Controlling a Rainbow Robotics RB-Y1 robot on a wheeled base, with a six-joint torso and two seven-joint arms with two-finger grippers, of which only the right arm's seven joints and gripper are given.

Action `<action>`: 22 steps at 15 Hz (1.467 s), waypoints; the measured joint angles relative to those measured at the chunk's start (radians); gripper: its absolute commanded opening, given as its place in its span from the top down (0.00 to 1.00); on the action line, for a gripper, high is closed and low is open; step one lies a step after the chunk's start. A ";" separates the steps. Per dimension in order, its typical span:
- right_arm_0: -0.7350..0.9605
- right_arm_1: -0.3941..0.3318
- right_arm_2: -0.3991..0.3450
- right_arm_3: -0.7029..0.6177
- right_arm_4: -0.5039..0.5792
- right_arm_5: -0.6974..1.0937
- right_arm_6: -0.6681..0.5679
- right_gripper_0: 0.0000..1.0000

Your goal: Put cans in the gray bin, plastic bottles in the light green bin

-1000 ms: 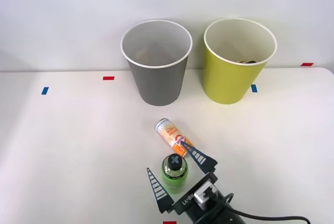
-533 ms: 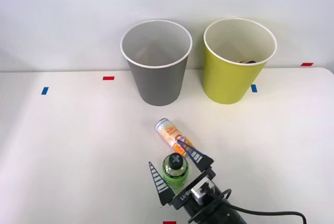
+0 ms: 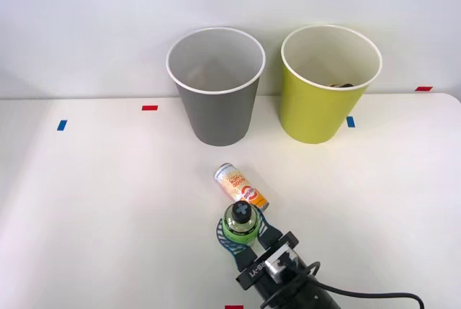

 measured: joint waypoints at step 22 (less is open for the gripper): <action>-0.232 0.185 -0.689 -0.600 -0.043 0.994 -0.237 1.00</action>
